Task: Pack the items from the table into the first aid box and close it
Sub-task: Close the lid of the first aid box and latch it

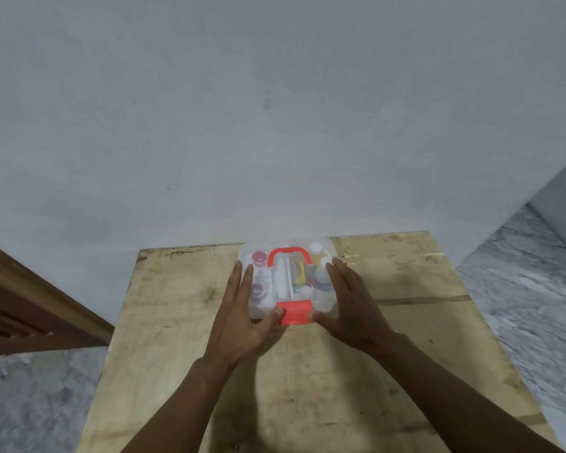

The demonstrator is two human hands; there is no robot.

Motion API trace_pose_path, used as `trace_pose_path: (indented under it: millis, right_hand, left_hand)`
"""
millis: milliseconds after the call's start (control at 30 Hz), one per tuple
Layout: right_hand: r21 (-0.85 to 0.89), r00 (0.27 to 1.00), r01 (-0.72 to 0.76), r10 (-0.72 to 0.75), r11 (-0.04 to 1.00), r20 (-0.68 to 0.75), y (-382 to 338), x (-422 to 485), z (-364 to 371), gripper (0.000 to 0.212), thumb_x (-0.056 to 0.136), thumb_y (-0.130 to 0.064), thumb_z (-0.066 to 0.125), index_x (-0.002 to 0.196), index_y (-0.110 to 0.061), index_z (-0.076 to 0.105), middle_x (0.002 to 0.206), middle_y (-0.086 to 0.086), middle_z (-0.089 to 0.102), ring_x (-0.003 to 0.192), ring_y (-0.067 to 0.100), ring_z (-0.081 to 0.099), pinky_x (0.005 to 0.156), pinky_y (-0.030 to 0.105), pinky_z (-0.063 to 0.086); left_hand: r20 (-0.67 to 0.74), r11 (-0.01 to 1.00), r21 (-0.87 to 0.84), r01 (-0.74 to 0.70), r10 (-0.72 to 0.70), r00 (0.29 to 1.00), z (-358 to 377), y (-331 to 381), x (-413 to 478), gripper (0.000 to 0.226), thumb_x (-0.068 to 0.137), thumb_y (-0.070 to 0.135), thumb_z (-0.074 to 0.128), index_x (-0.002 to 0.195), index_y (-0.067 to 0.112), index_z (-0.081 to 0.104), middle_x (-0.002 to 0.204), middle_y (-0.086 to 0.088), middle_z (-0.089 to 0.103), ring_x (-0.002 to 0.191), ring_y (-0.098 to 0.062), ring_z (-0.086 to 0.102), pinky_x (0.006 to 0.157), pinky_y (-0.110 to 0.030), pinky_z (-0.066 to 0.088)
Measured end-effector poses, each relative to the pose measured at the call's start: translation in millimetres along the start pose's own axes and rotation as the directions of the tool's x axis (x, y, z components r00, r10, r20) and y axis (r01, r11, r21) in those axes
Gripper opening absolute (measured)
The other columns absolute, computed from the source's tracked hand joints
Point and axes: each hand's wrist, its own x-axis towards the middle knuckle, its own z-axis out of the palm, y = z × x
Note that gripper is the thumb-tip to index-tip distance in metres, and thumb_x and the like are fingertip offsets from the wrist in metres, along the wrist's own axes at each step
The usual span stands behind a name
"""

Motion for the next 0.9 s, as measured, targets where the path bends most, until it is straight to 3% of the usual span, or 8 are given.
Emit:
trace_pose_path:
  millis: [67,133,267,433,533,700,900]
  right_hand:
    - [-0.030,1.000,0.017,-0.017,0.999,-0.018,5,-3,10,0.108,0.071,-0.080,0.054,0.146,-0.005,0.034,0.152,0.012,0.037,0.140,0.027,0.037,0.110,0.049,0.042]
    - [-0.044,0.995,0.050,-0.054,0.998,-0.088,7,-4,15,0.109,0.069,-0.081,0.055,0.144,-0.004,0.036,0.151,0.013,0.038,0.139,0.028,0.037,0.109,0.049,0.043]
    - [-0.053,0.960,0.131,-0.140,0.990,-0.244,6,-2,21,0.102,0.069,-0.073,0.063,0.140,-0.007,0.032,0.150,0.013,0.033,0.138,0.030,0.035,0.109,0.052,0.039]
    - [-0.058,0.952,0.124,-0.135,0.991,-0.274,9,3,31,0.100,0.072,-0.077,0.055,0.139,-0.007,0.031,0.151,0.015,0.029,0.138,0.034,0.033,0.107,0.057,0.042]
    - [-0.028,0.960,0.087,-0.091,0.996,-0.266,13,5,38,0.100,0.071,-0.076,0.058,0.139,-0.008,0.030,0.151,0.016,0.030,0.138,0.035,0.035,0.105,0.057,0.044]
    - [0.005,0.941,0.099,-0.092,0.995,-0.325,18,10,47,0.090,0.076,-0.076,0.056,0.135,-0.013,0.029,0.148,0.016,0.030,0.135,0.034,0.038,0.107,0.050,0.044]
    - [-0.033,0.889,0.154,-0.153,0.987,-0.431,23,14,58,0.083,0.076,-0.061,0.072,0.130,-0.012,0.033,0.142,0.015,0.030,0.125,0.040,0.043,0.101,0.050,0.046]
  left_hand:
    - [0.001,1.000,0.018,-0.012,0.012,1.000,0,-1,0,0.111,0.067,0.092,0.040,0.157,0.035,0.008,0.160,0.026,-0.014,0.152,-0.012,0.015,0.115,-0.041,0.037]
    - [-0.007,0.999,0.039,-0.034,0.034,0.999,4,-6,2,0.114,0.065,0.094,0.040,0.157,0.034,0.011,0.160,0.028,-0.013,0.151,-0.009,0.013,0.116,-0.041,0.033]
    - [-0.026,0.998,0.051,-0.027,0.028,0.999,11,-12,5,0.115,0.066,0.089,0.052,0.157,0.029,0.017,0.166,0.018,0.000,0.151,-0.006,0.011,0.115,-0.034,0.028]
    - [-0.113,0.998,0.059,-0.029,0.035,0.993,20,-16,7,0.105,0.071,0.071,0.065,0.155,0.023,0.024,0.165,0.012,0.010,0.148,-0.008,0.018,0.110,-0.034,0.033]
    - [-0.140,0.998,-0.040,0.041,-0.047,0.989,29,-12,6,0.109,0.071,0.065,0.074,0.155,0.027,0.016,0.162,0.019,0.010,0.145,0.000,0.015,0.115,-0.029,0.024]
    - [-0.217,0.989,-0.133,0.066,-0.094,0.972,45,-19,10,0.107,0.070,0.061,0.080,0.152,0.040,0.015,0.163,0.014,0.018,0.148,-0.010,0.028,0.115,-0.028,0.029]
    - [-0.281,0.992,-0.124,0.014,-0.049,0.958,55,-26,14,0.098,0.073,0.060,0.076,0.149,0.034,0.020,0.162,0.003,0.025,0.145,-0.002,0.021,0.115,-0.006,0.015]
